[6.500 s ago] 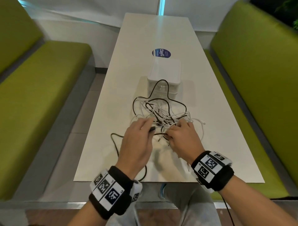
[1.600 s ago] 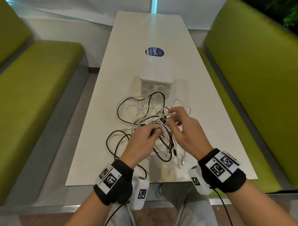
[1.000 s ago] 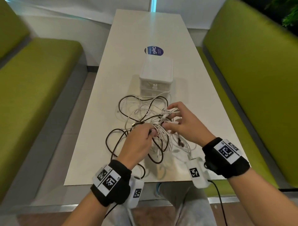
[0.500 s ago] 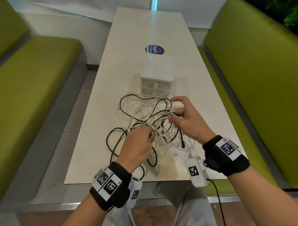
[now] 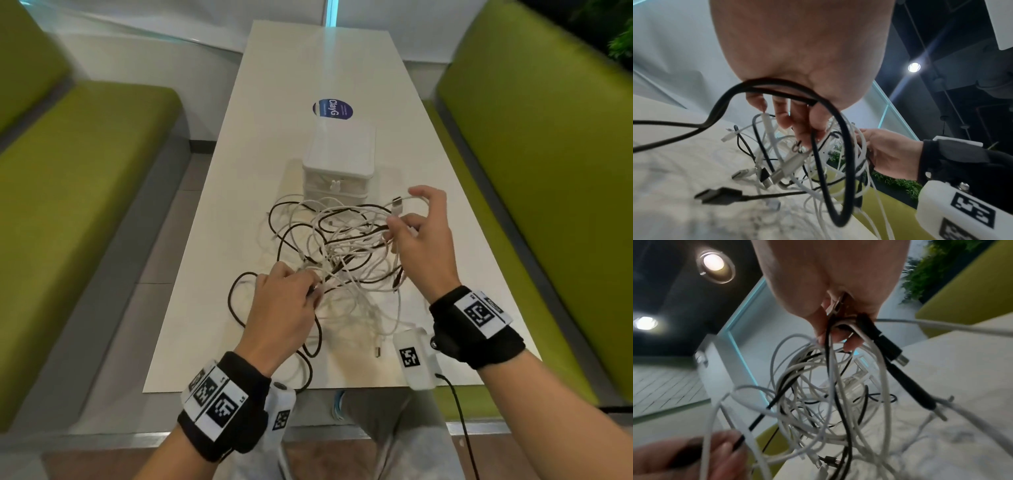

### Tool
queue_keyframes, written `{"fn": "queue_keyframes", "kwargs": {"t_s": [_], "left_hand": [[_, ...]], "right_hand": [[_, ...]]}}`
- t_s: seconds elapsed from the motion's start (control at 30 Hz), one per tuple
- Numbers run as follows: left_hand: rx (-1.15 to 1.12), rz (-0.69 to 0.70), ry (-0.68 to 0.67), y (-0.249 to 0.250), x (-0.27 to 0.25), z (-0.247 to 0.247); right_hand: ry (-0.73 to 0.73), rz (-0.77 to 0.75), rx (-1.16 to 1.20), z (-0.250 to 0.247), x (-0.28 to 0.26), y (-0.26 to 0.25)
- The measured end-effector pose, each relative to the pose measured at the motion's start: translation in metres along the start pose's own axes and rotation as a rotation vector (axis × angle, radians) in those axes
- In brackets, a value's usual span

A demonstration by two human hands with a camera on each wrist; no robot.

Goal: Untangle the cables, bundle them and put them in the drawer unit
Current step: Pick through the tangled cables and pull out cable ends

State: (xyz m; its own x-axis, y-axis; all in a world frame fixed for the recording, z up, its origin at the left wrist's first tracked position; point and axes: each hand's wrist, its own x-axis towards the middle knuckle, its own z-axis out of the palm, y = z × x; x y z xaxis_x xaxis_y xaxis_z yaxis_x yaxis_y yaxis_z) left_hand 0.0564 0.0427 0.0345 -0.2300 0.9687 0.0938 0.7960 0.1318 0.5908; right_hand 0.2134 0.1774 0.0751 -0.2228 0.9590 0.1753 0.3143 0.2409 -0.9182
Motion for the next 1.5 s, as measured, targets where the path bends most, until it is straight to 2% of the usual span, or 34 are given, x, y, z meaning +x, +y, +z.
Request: {"fn": "queue_keyframes", "kwargs": {"t_s": [0.17,0.23,0.33,0.4,0.47,0.53,0.57,0.6,0.7,0.77,0.87,0.97,1.07,1.1,1.2,1.3,1.4,1.5], "left_hand": [[-0.004,-0.022,-0.010,-0.009,0.001,0.005],[-0.012,-0.005,0.001,-0.008,0.001,0.005],[-0.123,0.020,0.046,-0.004,0.001,0.002],[-0.205,0.005,0.054,-0.003,0.001,-0.002],[-0.229,0.008,0.066,-0.004,0.004,-0.004],[-0.240,0.024,0.080,-0.004,0.007,-0.004],[-0.243,0.033,0.086,-0.004,0.008,-0.005],[-0.254,0.040,0.089,-0.004,0.010,-0.005],[-0.340,0.084,0.080,0.001,0.011,-0.011],[-0.389,0.123,0.078,0.004,0.011,-0.016],[-0.443,0.158,0.105,0.008,0.012,-0.022],[-0.483,0.162,0.185,0.006,0.011,-0.025],[-0.433,0.139,0.228,0.002,0.012,-0.022],[-0.404,0.129,0.240,0.001,0.012,-0.021],[-0.390,0.078,0.357,-0.003,0.011,-0.024],[-0.341,0.060,0.444,-0.013,0.012,-0.033],[-0.226,0.041,0.366,-0.018,0.011,-0.029],[-0.164,0.023,0.296,-0.020,0.011,-0.019]], "right_hand": [[-0.302,0.105,0.047,-0.010,-0.002,0.004],[-0.263,0.084,-0.019,-0.013,-0.002,0.007],[-0.138,0.020,-0.459,-0.014,0.005,0.020],[-0.037,-0.113,-0.633,-0.015,0.001,0.024],[0.030,-0.355,-0.630,-0.011,-0.010,0.020],[0.020,-0.558,-0.674,-0.003,-0.021,0.015],[-0.026,-0.608,-0.692,0.000,-0.025,0.016],[-0.108,-0.597,-0.686,0.003,-0.028,0.017],[-0.430,-0.370,-0.723,0.009,-0.033,0.022],[-0.498,-0.301,-0.884,0.016,-0.037,0.023],[-0.437,-0.266,-0.923,0.025,-0.035,0.021],[-0.364,-0.290,-0.804,0.023,-0.024,0.020],[-0.207,-0.245,-0.625,0.014,-0.013,0.016],[-0.198,-0.226,-0.571,0.013,-0.010,0.015],[-0.273,-0.219,-0.627,0.007,-0.003,0.032],[-0.266,-0.040,-0.578,-0.007,0.005,0.055],[-0.385,-0.024,-0.595,-0.009,0.009,0.054],[-0.362,-0.178,-0.522,-0.003,0.004,0.036]]}}
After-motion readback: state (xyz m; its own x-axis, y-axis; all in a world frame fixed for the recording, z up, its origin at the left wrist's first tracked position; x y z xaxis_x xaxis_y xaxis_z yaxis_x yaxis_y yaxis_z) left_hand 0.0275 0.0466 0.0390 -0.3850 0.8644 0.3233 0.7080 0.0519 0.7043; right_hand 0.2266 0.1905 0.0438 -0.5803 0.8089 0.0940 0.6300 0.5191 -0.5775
